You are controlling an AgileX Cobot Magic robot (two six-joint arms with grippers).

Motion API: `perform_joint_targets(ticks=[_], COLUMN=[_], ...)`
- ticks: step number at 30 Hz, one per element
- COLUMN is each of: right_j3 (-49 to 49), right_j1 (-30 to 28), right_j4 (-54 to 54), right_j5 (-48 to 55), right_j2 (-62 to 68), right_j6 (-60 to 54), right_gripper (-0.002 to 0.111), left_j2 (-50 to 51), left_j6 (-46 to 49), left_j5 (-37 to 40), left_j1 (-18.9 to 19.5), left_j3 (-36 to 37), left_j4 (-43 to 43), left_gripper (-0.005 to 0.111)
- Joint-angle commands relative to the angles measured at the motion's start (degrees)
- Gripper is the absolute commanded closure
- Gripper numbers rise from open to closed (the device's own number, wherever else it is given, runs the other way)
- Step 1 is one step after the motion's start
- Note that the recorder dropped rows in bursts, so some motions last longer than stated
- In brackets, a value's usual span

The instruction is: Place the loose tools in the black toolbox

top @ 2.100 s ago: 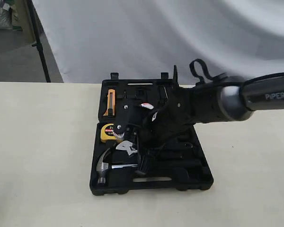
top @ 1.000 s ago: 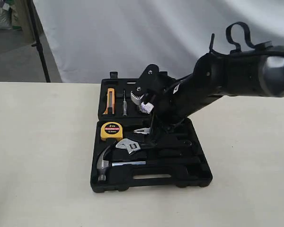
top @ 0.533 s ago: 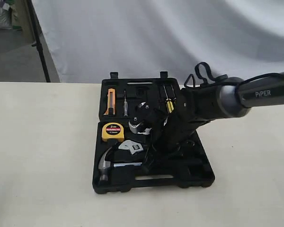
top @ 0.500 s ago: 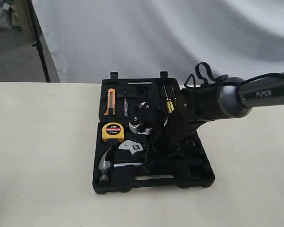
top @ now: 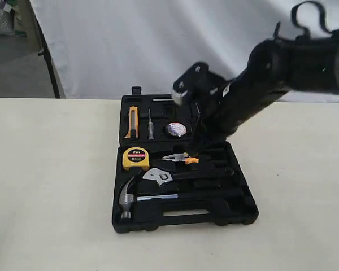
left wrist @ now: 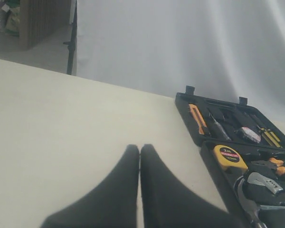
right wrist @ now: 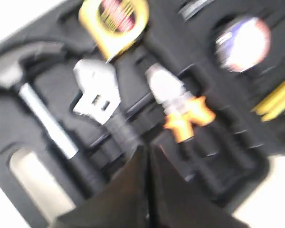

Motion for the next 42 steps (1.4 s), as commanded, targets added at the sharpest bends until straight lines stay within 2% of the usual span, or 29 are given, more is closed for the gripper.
perform_joint_targets(ticks=[1, 4, 7, 8, 10, 23, 31, 37, 42], right_j3=[-4.44, -2.38, 3.42, 4.08, 3.21, 2.51, 5.57, 9.31, 9.73], right_j1=[-1.73, -1.88, -1.88, -1.88, -1.99, -2.49, -2.49, -2.59, -2.59], right_j4=[-0.43, -0.43, 1.92, 0.12, -1.72, -1.69, -0.83, -0.83, -0.86], right_j5=[1.11, 0.92, -5.37, -4.35, -2.45, -0.86, -2.29, -9.05, -9.82], right_j2=[-3.63, 2.83, 17.85, 24.03, 26.07, 7.9, 6.83, 6.83, 6.83], right_j6=[-1.75, -3.69, -3.44, -3.08, -0.22, 1.83, 2.08, 2.34, 2.73], right_gripper=[0.109, 0.109, 0.109, 0.109, 0.109, 0.109, 0.109, 0.109, 0.109], left_j2=[-0.18, -0.18, -0.18, -0.18, -0.18, -0.18, -0.18, -0.18, -0.18], left_j6=[-0.27, -0.27, -0.27, -0.27, -0.27, -0.27, -0.27, -0.27, -0.27], left_j5=[-0.41, -0.41, -0.41, -0.41, -0.41, -0.41, -0.41, -0.41, -0.41], left_j1=[1.45, 1.45, 1.45, 1.45, 1.45, 1.45, 1.45, 1.45, 1.45], left_j3=[-0.15, -0.15, -0.15, -0.15, -0.15, -0.15, -0.15, -0.15, -0.15], left_j4=[0.25, 0.25, 0.25, 0.25, 0.25, 0.25, 0.25, 0.25, 0.25], left_gripper=[0.106, 0.106, 0.106, 0.106, 0.106, 0.106, 0.106, 0.106, 0.106])
